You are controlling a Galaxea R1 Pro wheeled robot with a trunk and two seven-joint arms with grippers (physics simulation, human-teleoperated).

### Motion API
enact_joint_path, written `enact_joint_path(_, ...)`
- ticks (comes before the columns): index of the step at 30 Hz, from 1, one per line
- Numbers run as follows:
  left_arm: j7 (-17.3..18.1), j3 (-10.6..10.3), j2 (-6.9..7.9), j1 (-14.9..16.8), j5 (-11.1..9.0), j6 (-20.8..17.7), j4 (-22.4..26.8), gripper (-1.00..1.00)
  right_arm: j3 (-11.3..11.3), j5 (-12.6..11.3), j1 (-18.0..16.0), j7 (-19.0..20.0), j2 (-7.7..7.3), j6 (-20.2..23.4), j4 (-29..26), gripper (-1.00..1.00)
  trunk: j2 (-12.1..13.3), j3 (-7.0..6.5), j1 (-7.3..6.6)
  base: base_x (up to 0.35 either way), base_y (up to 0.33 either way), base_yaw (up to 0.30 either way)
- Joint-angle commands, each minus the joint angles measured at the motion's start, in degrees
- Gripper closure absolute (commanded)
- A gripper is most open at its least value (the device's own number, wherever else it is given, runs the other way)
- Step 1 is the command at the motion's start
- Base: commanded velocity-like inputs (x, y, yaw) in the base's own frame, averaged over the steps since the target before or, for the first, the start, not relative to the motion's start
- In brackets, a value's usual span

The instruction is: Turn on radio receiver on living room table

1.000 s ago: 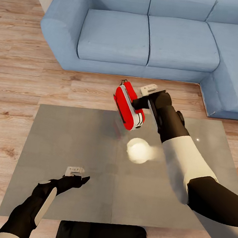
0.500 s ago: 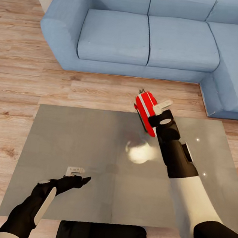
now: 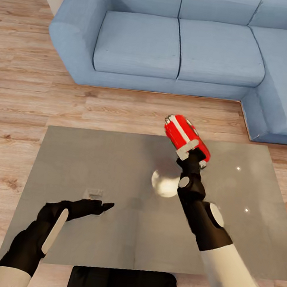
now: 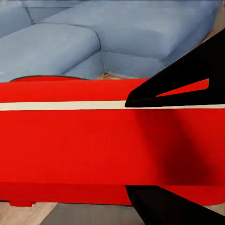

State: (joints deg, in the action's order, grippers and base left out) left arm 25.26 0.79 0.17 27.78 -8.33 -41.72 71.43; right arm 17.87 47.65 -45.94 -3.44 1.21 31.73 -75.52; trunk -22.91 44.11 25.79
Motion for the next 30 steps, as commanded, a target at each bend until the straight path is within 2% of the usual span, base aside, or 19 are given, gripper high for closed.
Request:
enact_joint_path(1,0.4,0.0,0.02,0.3,0.0,-0.5,0.1,-1.0,0.7,0.9,0.5,-1.1,-0.02,0.0,-0.2,1.0,0.0,0.0,0.0,0.0,0.0,0.0)
enact_joint_path(4,1.5,0.0,0.1,1.6,0.1,-2.9,0.3,-1.0,4.1,2.3,2.7,-5.6,-0.09,0.0,-1.1,1.0,0.0,0.0,0.0,0.0,0.0,0.0)
enact_joint_path(5,1.8,0.0,0.19,2.3,0.1,-4.0,0.3,-1.0,6.2,3.0,3.7,-7.9,-0.12,0.1,-1.4,1.0,0.0,0.0,0.0,0.0,0.0,0.0)
enact_joint_path(6,1.9,0.0,0.2,2.8,0.1,-4.4,0.3,-1.0,7.4,3.6,4.2,-9.3,-0.17,0.1,-1.6,1.0,0.0,0.0,0.0,0.0,0.0,0.0)
enact_joint_path(8,2.0,0.1,0.24,3.4,0.0,-5.1,0.4,-1.0,8.5,4.8,5.1,-11.3,-0.2,0.0,-1.7,1.0,0.0,0.0,0.0,0.0,0.0,0.0)
enact_joint_path(10,2.1,0.1,0.31,5.1,-0.7,-7.1,0.4,-1.0,9.6,7.3,7.2,-15.5,-0.59,-0.2,-1.7,1.0,0.0,0.0,0.0,0.0,0.0,0.0)
enact_joint_path(12,2.1,0.1,1.11,6.6,-2.3,-8.3,0.5,-1.0,10.3,8.6,8.6,-19.0,-1.39,-0.2,-1.7,1.0,0.0,0.0,0.0,0.0,0.0,0.0)
enact_joint_path(14,2.1,0.1,2.29,7.9,-4.7,-8.9,0.5,-1.0,12.0,9.4,9.7,-22.6,-2.3,-0.2,-1.2,1.0,0.0,0.0,0.0,0.0,0.0,0.0)
enact_joint_path(16,2.1,0.1,3.91,8.6,-8.1,-9.2,0.5,-1.0,14.9,9.8,10.9,-26.7,-3.58,-0.3,-0.2,1.0,0.0,0.0,0.0,0.0,0.0,0.0)
enact_joint_path(19,2.0,0.1,5.93,9.0,-11.7,-9.5,0.5,-1.0,18.2,9.9,11.6,-31.0,-4.97,-0.3,1.5,1.0,0.0,0.0,0.0,0.0,0.0,0.0)
enact_joint_path(21,2.0,0.1,8.18,9.3,-15.3,-10.7,0.5,-1.0,21.3,9.9,11.9,-35.6,-6.31,-0.3,3.7,1.0,0.0,0.0,0.0,0.0,0.0,0.0)
enact_joint_path(22,2.0,0.1,8.99,9.4,-16.4,-11.3,0.5,-1.0,22.3,9.9,12.0,-36.9,-6.79,-0.3,4.8,1.0,0.0,0.0,0.0,0.0,0.0,0.0)
enact_joint_path(23,2.0,0.1,9.72,9.8,-17.3,-11.8,0.5,-1.0,23.2,9.9,12.0,-38.0,-7.14,-0.3,5.9,1.0,0.0,0.0,0.0,0.0,0.0,0.0)
enact_joint_path(27,1.9,0.2,10.78,10.7,-18.7,-12.5,0.5,-1.0,25.8,9.9,12.1,-41.1,-7.7,-0.6,9.5,1.0,0.0,0.0,0.0,0.0,0.0,0.0)
enact_joint_path(30,1.8,0.2,11.04,11.1,-19.1,-13.3,0.4,-1.0,27.8,9.9,12.1,-47.1,-8.0,-1.7,16.1,1.0,0.0,0.0,0.0,0.0,0.0,0.0)
